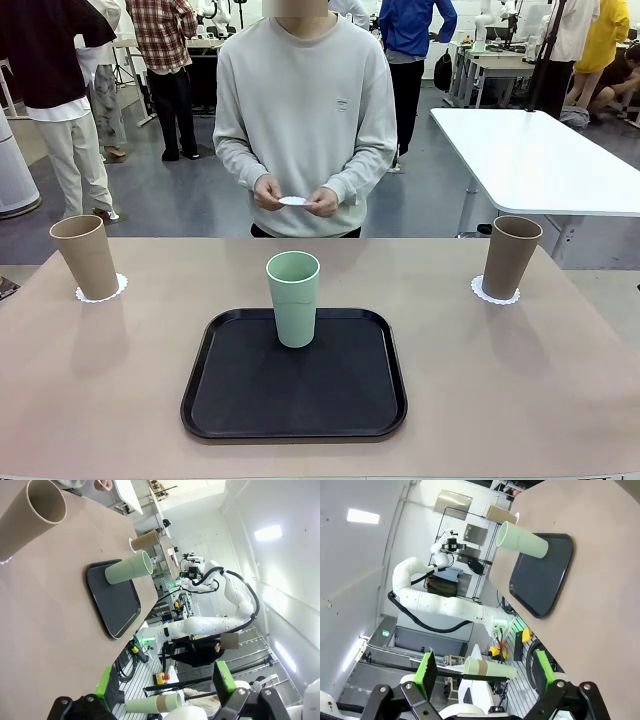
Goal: Place coasters on the table and set cups on them.
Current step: Take one Reusable plastic cup from the Flat Tray and place it on a coaster set by the human.
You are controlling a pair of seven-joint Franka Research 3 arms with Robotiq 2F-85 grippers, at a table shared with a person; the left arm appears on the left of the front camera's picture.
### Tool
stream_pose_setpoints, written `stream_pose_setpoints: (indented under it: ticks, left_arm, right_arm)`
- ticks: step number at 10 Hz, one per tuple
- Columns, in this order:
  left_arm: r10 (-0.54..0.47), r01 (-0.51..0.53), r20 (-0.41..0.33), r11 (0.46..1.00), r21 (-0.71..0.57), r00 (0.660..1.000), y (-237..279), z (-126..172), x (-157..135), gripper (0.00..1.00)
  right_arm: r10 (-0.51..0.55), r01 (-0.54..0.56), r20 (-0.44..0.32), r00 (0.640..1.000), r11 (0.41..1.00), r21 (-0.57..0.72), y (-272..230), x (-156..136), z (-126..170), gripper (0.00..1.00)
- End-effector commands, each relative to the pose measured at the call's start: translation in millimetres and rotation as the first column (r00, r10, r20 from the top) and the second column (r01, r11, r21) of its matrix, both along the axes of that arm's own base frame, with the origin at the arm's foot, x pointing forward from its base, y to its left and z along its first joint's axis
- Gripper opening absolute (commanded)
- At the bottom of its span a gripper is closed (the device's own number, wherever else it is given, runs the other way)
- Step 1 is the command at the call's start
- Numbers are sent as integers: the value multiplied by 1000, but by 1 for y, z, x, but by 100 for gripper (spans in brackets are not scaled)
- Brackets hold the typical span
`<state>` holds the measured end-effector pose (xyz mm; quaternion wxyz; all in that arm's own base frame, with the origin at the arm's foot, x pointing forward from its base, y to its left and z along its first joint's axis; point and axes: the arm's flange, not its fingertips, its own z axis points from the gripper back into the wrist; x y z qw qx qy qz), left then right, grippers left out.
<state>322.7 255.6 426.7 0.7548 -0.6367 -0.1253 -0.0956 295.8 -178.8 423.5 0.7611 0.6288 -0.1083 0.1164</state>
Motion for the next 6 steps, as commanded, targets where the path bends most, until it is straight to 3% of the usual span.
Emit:
stream_pose_setpoints:
  ticks: [1,6]
  left_arm:
    - [-1,1,7,1000,-6,1000,0,2,-1,100]
    - [-1,1,7,1000,-6,1000,0,2,-1,100]
  right_arm:
    - [3,-3,-1,1000,1000,12,1,-2,-3,100]
    - [3,-3,-1,1000,1000,12,1,-2,-3,100]
